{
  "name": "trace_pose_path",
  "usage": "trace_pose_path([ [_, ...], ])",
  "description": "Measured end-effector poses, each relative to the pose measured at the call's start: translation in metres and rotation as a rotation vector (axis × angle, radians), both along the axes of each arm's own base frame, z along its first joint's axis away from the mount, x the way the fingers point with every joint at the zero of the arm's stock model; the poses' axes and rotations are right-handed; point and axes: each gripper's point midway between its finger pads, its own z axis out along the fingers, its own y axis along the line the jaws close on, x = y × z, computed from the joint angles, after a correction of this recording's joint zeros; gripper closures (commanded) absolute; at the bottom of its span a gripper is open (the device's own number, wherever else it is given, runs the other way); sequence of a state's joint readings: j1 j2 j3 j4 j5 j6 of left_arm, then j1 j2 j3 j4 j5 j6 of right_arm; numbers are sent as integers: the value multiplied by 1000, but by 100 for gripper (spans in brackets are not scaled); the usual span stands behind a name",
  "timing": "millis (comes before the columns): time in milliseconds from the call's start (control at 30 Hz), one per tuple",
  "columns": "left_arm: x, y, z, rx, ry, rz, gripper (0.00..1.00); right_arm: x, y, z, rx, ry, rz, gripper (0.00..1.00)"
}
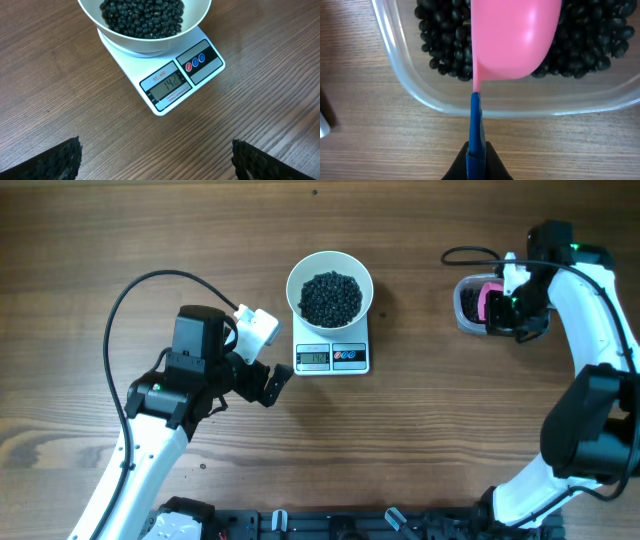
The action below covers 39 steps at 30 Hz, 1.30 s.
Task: Scoop item into bowl and weigh 150g on scale
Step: 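Move pink scoop back into the bean tub and scoop beans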
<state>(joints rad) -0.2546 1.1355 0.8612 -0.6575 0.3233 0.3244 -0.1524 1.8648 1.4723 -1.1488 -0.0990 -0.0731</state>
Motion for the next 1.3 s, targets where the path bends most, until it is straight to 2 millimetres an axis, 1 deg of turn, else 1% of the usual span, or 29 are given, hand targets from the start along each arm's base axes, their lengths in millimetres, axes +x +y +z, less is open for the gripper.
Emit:
trace_pose_path([
  [167, 0, 0, 0, 0, 0, 0, 0, 3, 0, -5, 5, 0, 1, 96],
  [433, 0, 0, 0, 0, 0, 0, 0, 7, 15, -3, 91, -24, 47, 96],
  [800, 0, 0, 0, 0, 0, 0, 0, -4, 26, -1, 158, 8, 78, 96],
  [1000, 0, 0, 0, 0, 0, 0, 0, -5, 25, 2, 210, 0, 64, 96],
  [1233, 0, 0, 0, 0, 0, 0, 0, -3, 16, 8, 312, -40, 33, 96],
  [1300, 0, 0, 0, 0, 0, 0, 0, -2, 11, 12, 361, -64, 13, 96],
])
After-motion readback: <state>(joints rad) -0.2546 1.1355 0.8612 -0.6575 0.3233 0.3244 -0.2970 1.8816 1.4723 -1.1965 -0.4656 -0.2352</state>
